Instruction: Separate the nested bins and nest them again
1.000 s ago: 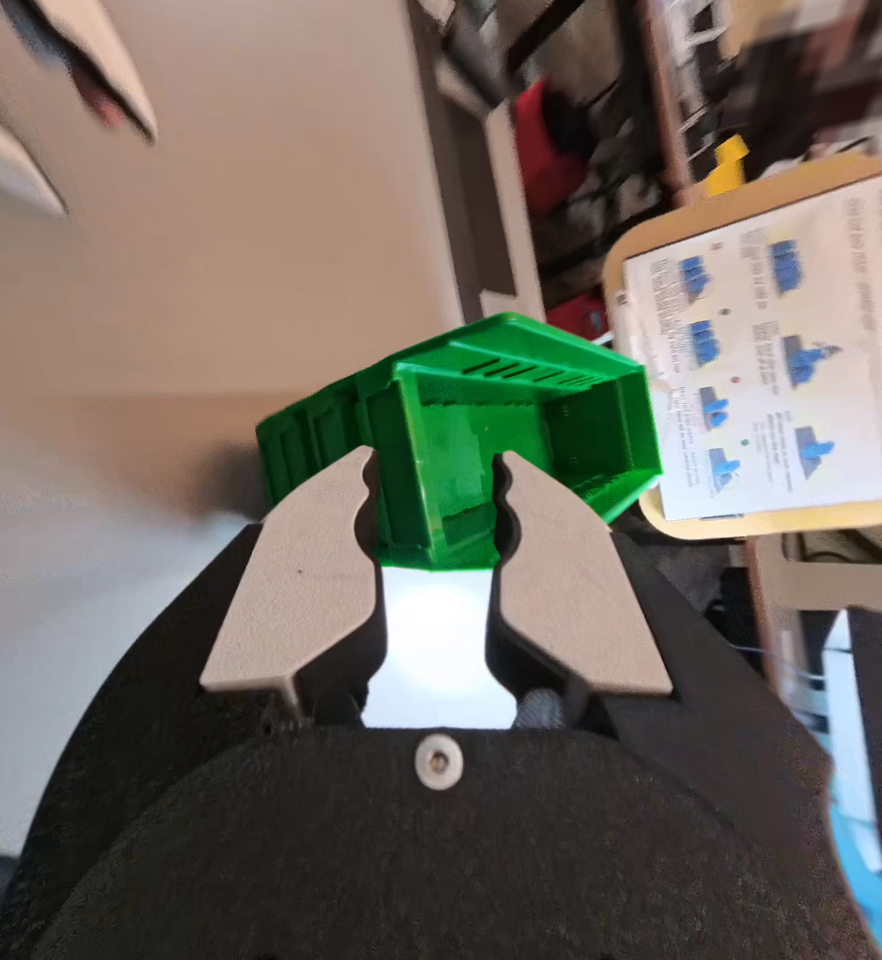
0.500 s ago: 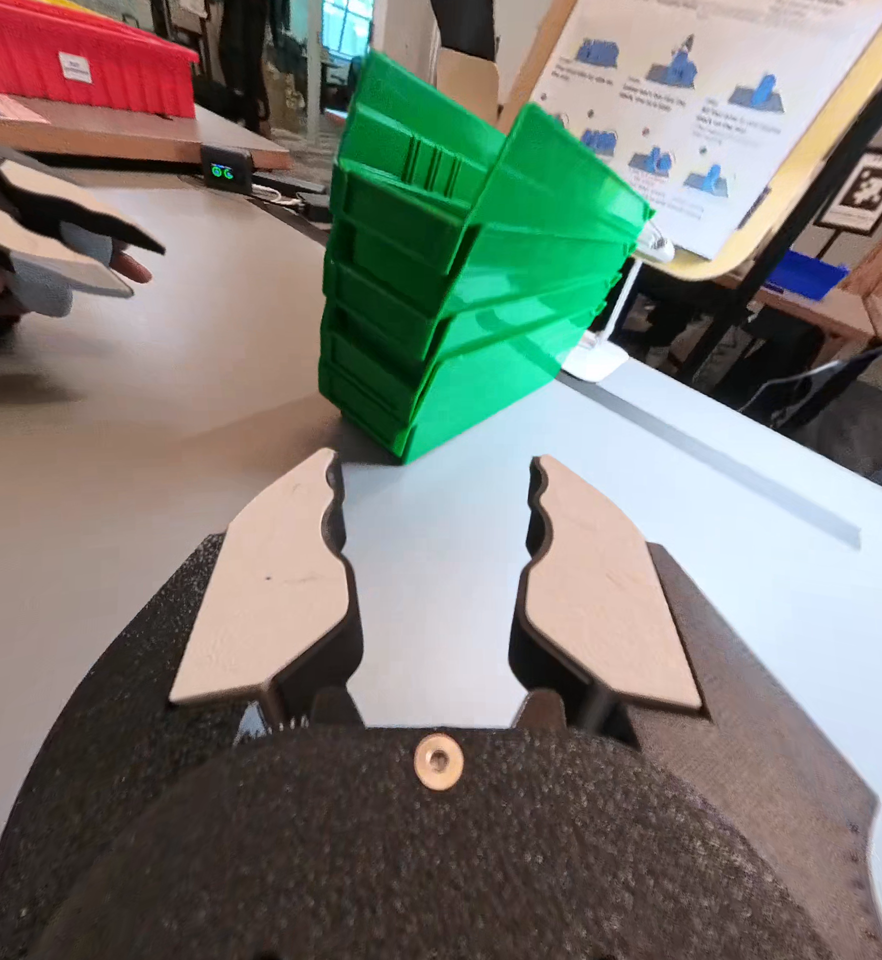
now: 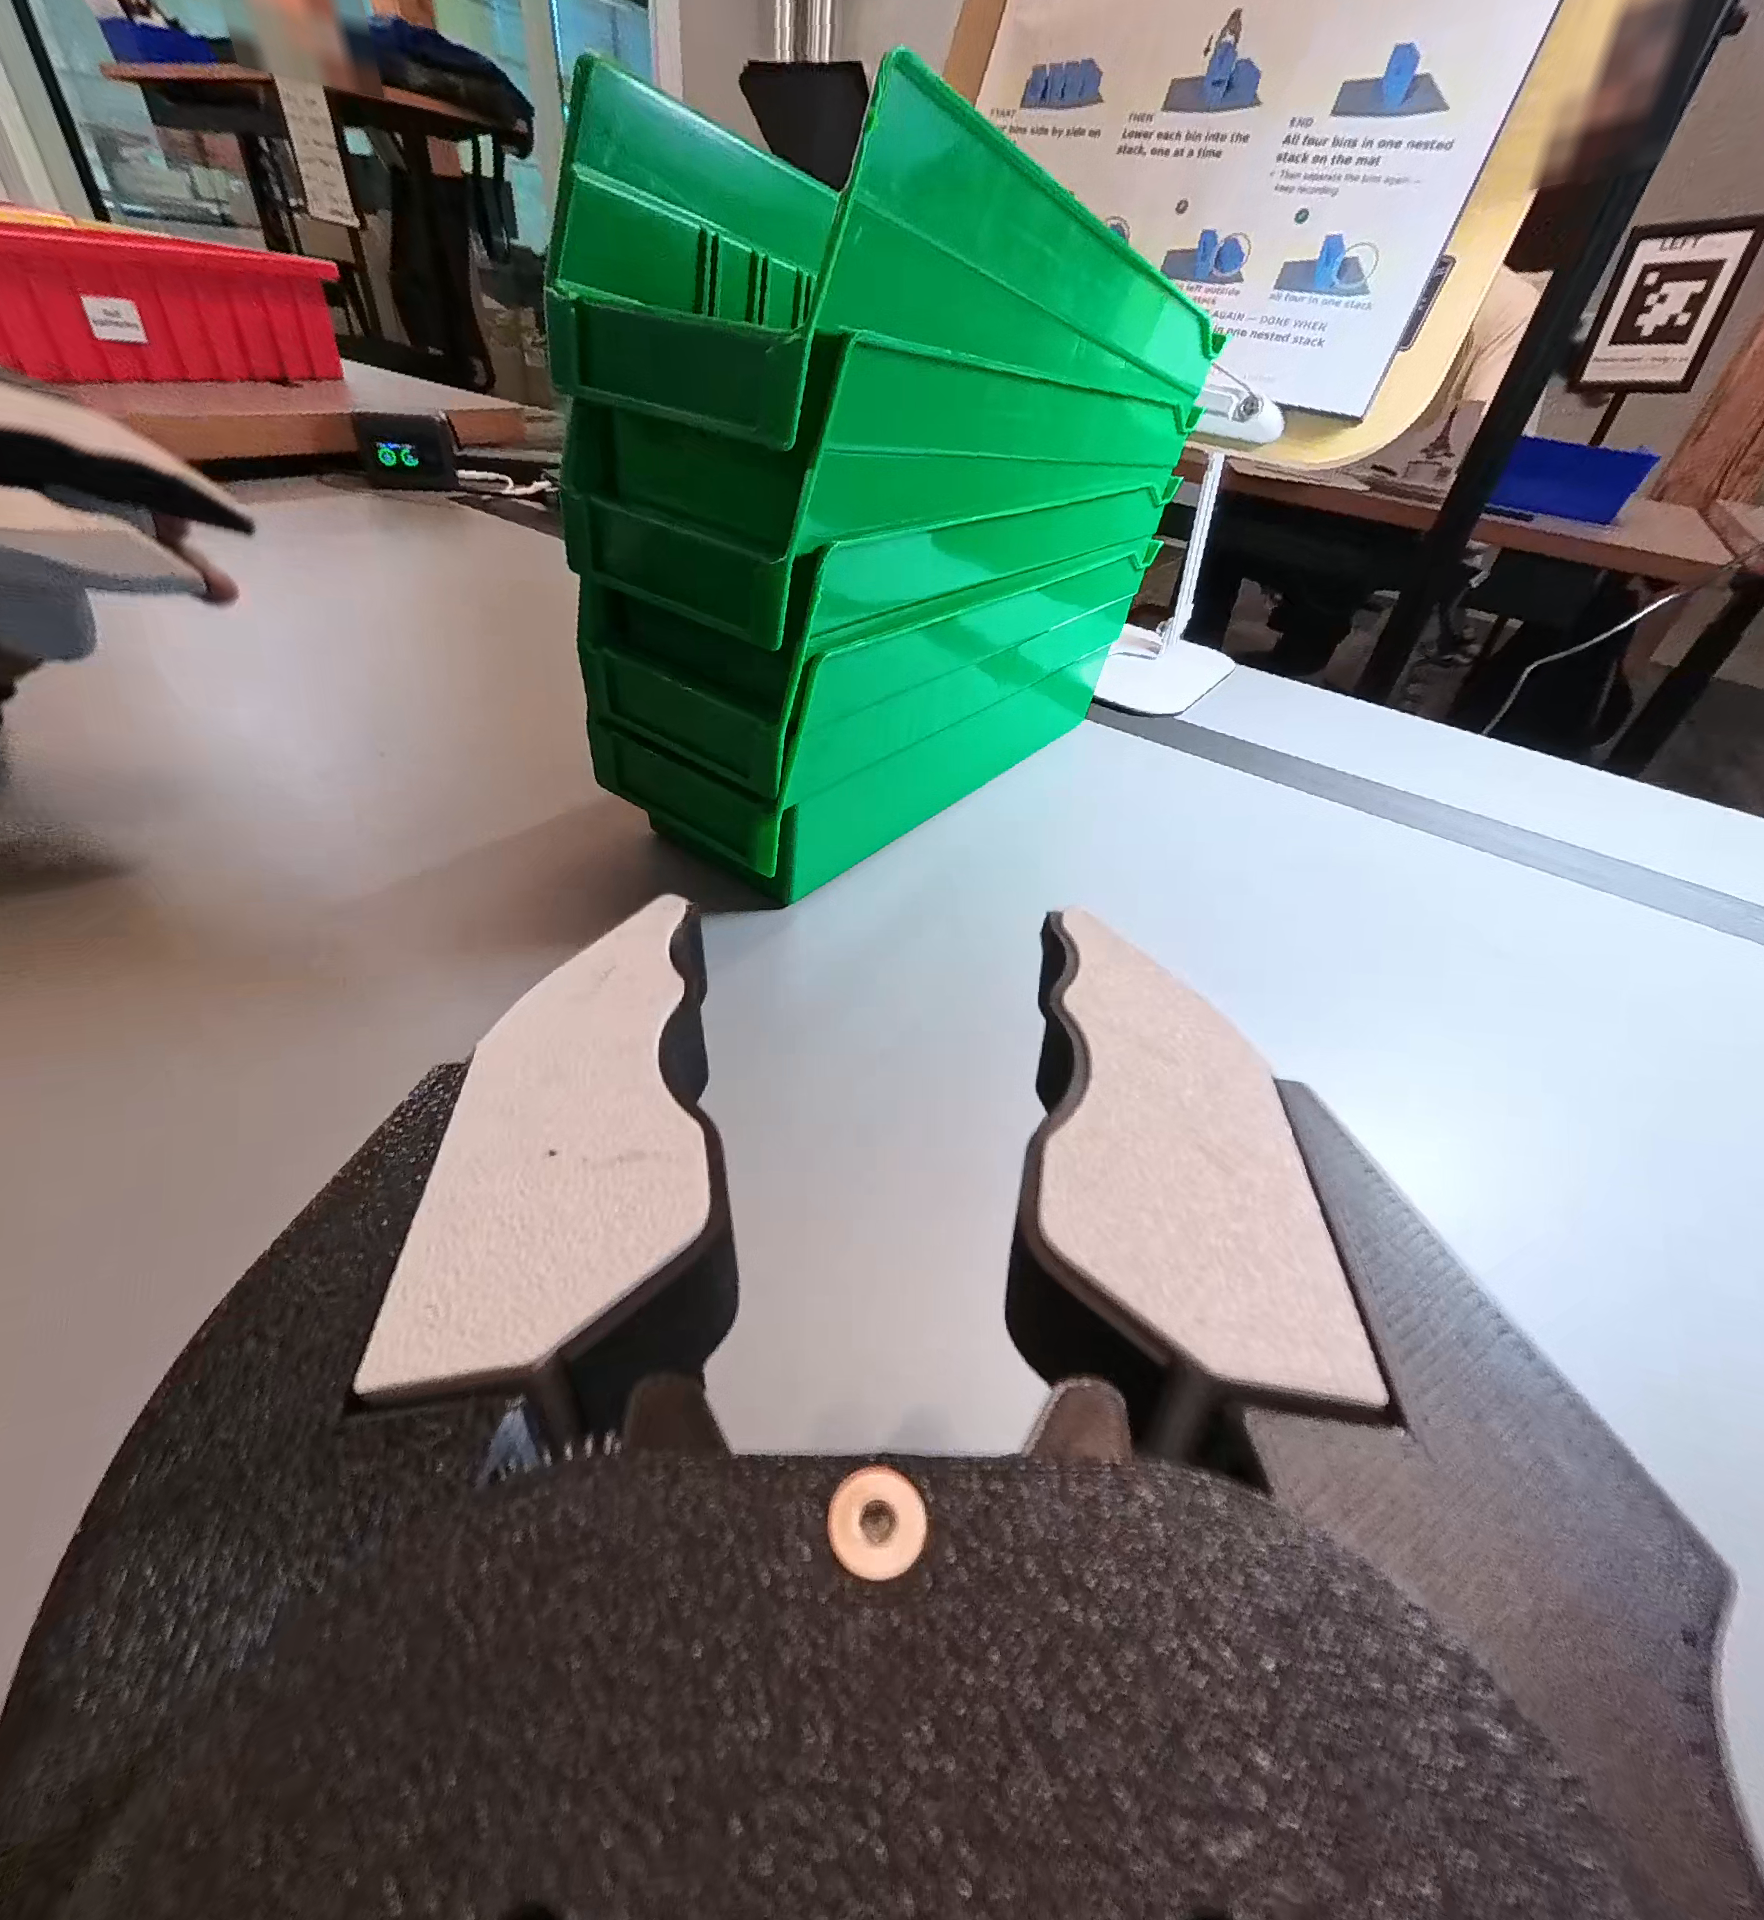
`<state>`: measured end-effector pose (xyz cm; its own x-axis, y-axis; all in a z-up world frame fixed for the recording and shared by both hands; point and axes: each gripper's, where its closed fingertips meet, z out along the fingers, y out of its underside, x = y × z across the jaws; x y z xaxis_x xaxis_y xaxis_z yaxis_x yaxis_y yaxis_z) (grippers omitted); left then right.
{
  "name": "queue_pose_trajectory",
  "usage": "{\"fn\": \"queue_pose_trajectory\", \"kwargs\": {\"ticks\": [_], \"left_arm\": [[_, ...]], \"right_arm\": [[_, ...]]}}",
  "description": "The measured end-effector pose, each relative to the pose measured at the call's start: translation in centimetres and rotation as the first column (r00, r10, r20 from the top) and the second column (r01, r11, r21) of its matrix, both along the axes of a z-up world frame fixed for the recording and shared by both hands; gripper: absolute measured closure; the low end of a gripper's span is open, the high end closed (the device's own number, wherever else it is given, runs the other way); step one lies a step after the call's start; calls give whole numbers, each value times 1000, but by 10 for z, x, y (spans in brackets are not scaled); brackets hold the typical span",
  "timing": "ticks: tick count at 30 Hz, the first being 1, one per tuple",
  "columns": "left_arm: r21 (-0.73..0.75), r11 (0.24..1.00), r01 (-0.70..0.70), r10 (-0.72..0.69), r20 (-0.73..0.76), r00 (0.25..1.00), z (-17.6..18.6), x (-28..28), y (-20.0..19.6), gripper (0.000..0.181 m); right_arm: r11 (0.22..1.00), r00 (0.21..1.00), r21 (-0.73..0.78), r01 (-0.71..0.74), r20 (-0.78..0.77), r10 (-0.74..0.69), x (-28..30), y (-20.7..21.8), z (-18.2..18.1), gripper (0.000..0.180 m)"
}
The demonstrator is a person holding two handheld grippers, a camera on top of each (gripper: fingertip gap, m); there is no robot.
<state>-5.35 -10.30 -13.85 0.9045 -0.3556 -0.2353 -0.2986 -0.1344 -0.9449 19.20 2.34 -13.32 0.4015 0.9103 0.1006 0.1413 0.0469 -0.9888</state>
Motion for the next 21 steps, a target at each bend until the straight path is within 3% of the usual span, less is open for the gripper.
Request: {"fn": "queue_pose_trajectory", "kwargs": {"ticks": [5, 11, 15, 21], "left_arm": [[26, 995, 99, -93, -182, 979, 51, 32, 22, 144], [-77, 978, 194, -208, -402, 892, 103, 81, 69, 140], [-249, 957, 150, -266, -544, 796, 101, 99, 100, 137], [-479, 878, -7, -347, -644, 682, 67, 98, 132, 138]], "right_arm": [[1000, 1000, 16, -2, 25, 2, -2, -2, -3, 119], [1000, 1000, 18, 4, 11, -4, 0, -1, -1, 119], [1000, 1000, 10, -2, 4, 2, 0, -1, -1, 118], [999, 1000, 27, -17, 7, 16, 0, -5, 0, 116]]}}
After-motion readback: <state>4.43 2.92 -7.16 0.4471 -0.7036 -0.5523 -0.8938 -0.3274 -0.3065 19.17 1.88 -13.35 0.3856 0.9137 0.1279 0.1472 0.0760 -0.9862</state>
